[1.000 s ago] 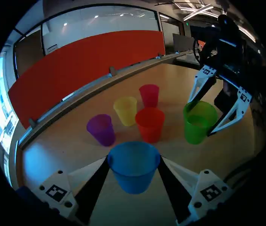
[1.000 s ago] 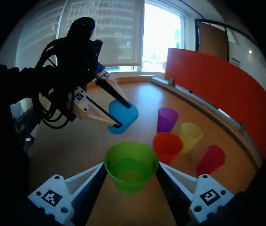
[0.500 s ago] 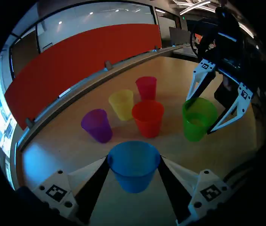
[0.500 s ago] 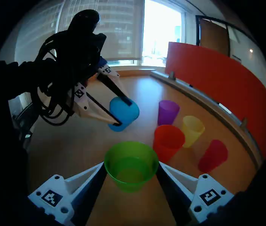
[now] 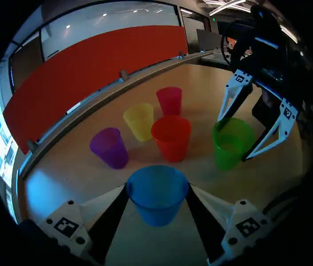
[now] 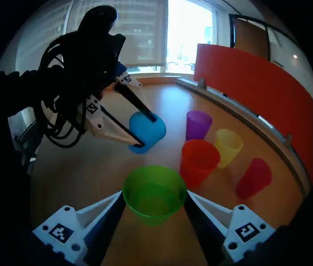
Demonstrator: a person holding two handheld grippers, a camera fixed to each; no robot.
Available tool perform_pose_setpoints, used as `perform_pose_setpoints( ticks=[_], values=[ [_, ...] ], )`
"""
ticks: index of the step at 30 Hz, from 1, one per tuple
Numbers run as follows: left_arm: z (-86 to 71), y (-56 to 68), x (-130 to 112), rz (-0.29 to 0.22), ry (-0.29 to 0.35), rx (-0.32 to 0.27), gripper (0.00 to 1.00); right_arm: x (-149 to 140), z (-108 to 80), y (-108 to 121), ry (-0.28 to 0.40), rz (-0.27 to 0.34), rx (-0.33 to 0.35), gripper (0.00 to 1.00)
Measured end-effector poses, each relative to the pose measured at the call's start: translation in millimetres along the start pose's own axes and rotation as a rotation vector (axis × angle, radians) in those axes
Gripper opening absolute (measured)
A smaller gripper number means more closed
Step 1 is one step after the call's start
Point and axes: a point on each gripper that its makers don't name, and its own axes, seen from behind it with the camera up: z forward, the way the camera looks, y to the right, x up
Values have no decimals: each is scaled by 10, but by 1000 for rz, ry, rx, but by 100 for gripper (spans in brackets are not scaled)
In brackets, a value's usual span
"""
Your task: Pour water
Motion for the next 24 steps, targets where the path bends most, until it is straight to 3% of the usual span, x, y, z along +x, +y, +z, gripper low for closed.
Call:
perform_pose_setpoints(
  ticks=[24],
  values=[
    [102,64,-65,5,-6,-16,87,-134,79,-4,-28,23,-3,91]
  ],
)
